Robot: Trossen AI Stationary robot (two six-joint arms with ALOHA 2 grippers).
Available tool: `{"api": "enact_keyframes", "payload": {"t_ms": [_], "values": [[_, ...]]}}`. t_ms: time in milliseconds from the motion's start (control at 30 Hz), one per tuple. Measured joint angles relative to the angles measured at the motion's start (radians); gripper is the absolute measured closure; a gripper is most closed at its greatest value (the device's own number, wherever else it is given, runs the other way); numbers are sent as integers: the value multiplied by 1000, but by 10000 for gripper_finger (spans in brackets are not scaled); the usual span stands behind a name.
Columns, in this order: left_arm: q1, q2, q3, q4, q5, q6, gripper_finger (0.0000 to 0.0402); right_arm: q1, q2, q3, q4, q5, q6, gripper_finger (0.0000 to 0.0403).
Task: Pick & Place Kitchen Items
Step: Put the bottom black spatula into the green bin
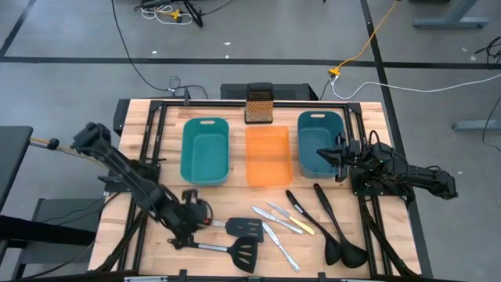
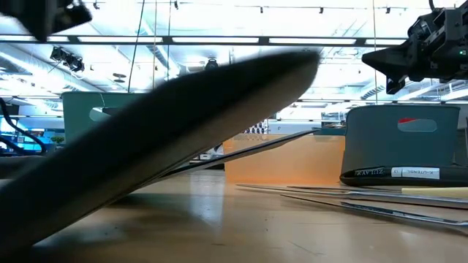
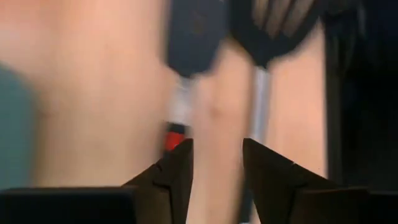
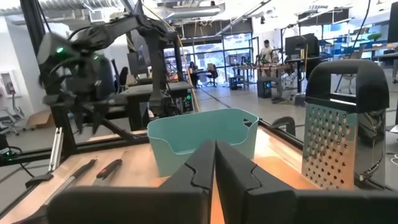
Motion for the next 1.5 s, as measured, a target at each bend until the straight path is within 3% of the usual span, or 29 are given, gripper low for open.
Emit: {"api": "enact_keyframes", "payload": {"t_ms": [167, 467, 633, 967, 1500], "values": [[-63, 119, 10, 114, 59, -31, 251, 0, 0, 0, -1, 2, 1, 381], [-115, 247, 9, 188, -13, -127, 250, 0, 0, 0, 47, 3, -8, 381], [-114, 311, 9, 253, 4, -116, 234, 0, 0, 0, 47, 3, -8, 381], [-113, 316, 7, 263, -21, -61, 185, 0, 4, 0, 44, 3, -9, 381], [-92, 409, 7, 253, 45, 28, 185, 0, 11, 0, 7, 4, -3, 381]]}}
